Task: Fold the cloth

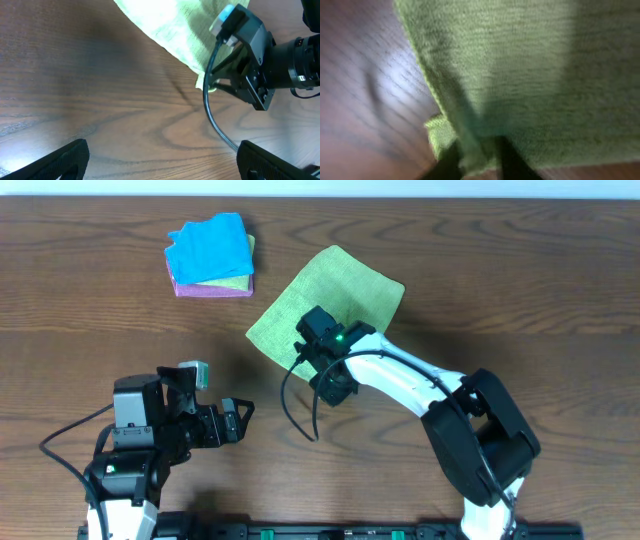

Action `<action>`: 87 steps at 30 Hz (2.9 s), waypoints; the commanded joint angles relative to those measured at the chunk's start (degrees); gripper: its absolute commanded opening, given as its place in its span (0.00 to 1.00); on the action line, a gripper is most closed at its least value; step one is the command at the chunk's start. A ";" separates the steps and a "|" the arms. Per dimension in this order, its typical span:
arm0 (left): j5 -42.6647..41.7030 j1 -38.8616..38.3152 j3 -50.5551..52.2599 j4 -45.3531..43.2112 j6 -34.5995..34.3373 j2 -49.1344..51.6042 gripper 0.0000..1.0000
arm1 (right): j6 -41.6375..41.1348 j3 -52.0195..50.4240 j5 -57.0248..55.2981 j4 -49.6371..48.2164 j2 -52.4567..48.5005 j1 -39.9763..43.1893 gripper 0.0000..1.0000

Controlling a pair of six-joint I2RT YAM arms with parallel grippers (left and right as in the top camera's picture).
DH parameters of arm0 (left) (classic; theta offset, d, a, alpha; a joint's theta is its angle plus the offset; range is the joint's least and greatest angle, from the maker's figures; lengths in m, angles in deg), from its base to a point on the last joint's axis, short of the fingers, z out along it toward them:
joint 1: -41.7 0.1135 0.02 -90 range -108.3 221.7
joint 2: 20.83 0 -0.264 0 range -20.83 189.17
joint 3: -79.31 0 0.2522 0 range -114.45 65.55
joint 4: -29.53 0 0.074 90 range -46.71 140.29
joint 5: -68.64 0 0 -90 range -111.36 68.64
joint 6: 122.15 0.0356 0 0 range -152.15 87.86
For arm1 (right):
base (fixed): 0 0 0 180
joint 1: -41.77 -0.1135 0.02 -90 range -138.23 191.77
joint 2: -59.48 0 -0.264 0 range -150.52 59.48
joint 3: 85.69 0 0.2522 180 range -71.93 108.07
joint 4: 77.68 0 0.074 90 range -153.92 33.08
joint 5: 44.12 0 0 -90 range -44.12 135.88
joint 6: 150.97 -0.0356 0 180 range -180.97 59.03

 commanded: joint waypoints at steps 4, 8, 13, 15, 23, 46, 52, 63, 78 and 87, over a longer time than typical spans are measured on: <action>-1.03 -0.24 -1.70 -0.24 -0.20 -0.02 0.95 | -1.57 0.81 -11.56 2.56 -0.28 -0.48 0.01; -1.05 -0.24 -1.68 -0.79 -0.24 -0.02 0.95 | -1.53 4.48 -20.50 8.31 0.13 -0.92 0.01; -0.79 -0.24 -1.68 -1.51 -0.22 -0.02 0.95 | 3.56 10.93 -37.13 16.44 0.59 -3.69 0.01; -0.50 -0.24 -1.68 -2.16 -0.20 -0.02 0.95 | 6.25 13.60 -40.81 18.75 0.66 -6.32 0.01; 2.49 -0.24 -1.68 -3.65 -0.20 -0.02 0.95 | 12.66 15.85 -40.13 15.82 0.66 -16.74 0.24; 4.09 -0.24 -1.68 -4.68 -0.20 -0.02 0.95 | -33.05 14.38 -6.38 20.68 0.68 -2.58 0.69; 4.09 -0.24 -1.68 -4.66 -0.20 -0.02 0.95 | -34.16 8.31 1.97 14.34 0.81 0.33 0.70; 4.09 -0.24 -1.68 -4.66 -0.20 -0.02 0.95 | -34.05 0.96 -7.50 13.18 2.32 -0.90 0.70; 4.02 -0.24 -1.68 -4.66 -0.46 -0.02 0.95 | -33.18 -2.25 -18.16 11.52 2.29 -1.60 0.61; 3.87 -0.24 -1.68 -4.66 -1.55 -0.02 0.95 | -33.18 -5.99 -21.81 9.51 2.29 -1.55 0.39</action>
